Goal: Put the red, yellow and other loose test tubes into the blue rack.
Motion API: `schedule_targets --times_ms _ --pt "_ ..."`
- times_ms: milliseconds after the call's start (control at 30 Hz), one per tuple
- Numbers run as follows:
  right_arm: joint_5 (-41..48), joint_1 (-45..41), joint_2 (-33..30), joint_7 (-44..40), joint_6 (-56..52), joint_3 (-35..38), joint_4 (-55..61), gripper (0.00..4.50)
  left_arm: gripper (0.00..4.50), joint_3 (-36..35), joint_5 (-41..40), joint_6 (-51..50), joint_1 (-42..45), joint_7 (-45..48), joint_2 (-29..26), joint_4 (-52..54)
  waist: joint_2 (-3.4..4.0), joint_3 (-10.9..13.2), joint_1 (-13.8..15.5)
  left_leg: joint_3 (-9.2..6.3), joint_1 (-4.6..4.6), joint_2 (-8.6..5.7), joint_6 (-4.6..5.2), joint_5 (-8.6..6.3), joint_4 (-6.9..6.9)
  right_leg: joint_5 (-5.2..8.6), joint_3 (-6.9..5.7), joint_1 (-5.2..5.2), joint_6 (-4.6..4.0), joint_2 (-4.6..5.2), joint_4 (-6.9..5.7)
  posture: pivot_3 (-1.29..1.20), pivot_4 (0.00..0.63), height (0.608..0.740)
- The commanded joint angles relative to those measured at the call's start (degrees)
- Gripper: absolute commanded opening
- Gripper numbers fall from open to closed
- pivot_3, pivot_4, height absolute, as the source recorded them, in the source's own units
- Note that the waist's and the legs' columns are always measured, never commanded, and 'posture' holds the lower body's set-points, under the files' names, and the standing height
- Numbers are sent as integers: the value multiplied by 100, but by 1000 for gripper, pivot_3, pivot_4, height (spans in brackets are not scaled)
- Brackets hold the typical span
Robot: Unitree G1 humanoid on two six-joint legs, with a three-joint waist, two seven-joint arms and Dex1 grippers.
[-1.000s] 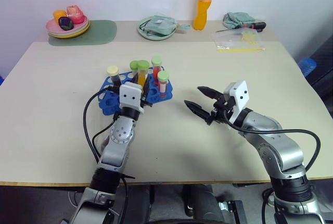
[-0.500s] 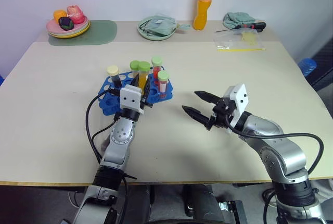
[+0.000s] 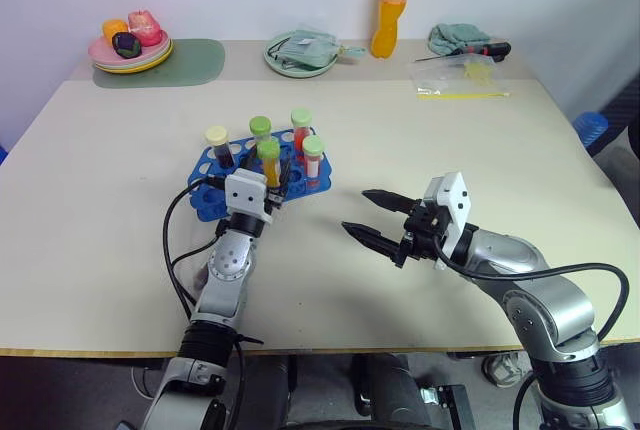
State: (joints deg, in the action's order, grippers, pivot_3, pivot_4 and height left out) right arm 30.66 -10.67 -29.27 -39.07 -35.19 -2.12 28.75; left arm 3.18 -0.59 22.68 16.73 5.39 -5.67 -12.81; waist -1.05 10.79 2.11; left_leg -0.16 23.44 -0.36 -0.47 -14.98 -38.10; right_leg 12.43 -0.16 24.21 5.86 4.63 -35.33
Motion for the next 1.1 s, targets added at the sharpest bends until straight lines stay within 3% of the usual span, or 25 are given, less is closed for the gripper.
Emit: schedule_targets --times_ms 33,200,367,467,567,700,800,967,1100 --pt "44 -42 -26 9 63 33 229 3753 4439 -185 -356 -512 -363 250 -201 1135 0 0 -11 -2 0 1 1 -1 0 0 0 0 0 0 0 0 150 740" --pt "75 -14 -86 -19 65 97 231 3753 4439 -552 -1127 -2273 -983 742 -1057 3473 1 0 -97 -17 -3 20 4 -3 1 0 0 6 0 -4 -16 0 150 740" --pt "63 -54 -148 -121 119 110 92 3753 4439 -2007 -3267 -4968 -1497 929 -2543 5313 2 0 -166 -22 -6 24 4 -3 3 8 1 5 -13 -3 -16 0 150 740" --pt "26 -174 -130 -225 186 43 -89 3753 4439 -3115 -5409 -7051 -1752 813 -3949 5617 -2 1 -167 -25 -9 24 4 -3 3 15 1 3 -17 -4 -20 0 150 740" --pt "-13 -287 -94 -352 259 -70 -245 3753 4439 -3363 -6168 -8436 -1364 314 -5248 5623 -5 7 -132 -29 -8 22 4 -3 1 19 0 3 -17 -3 -22 0 150 740" --pt "-83 -398 -78 -462 370 -181 -392 3753 4439 -2534 -7719 -10009 -515 -349 -6724 5146 -7 8 -155 -24 -9 16 4 -3 0 23 5 -2 -12 0 -13 0 150 740" --pt "-98 -414 -86 -488 414 -187 -414 3753 4439 -1522 -9078 -10257 28 -1222 -7471 4474 -7 9 -189 -21 -9 14 4 -4 8 26 9 6 -4 2 -20 0 150 740" --pt "-129 -249 -96 -445 457 -181 -297 3753 4439 -23 -10756 -9379 463 -2960 -7544 4158 -6 11 -184 -23 -8 18 2 -4 15 25 10 15 -3 2 -28 0 150 740" --pt "-133 -157 -53 -336 453 -185 -200 3753 4439 829 -11233 -8955 895 -3998 -7269 3903 -6 10 -144 -22 -8 16 -4 -1 14 25 12 15 -5 6 -27 0 150 740"
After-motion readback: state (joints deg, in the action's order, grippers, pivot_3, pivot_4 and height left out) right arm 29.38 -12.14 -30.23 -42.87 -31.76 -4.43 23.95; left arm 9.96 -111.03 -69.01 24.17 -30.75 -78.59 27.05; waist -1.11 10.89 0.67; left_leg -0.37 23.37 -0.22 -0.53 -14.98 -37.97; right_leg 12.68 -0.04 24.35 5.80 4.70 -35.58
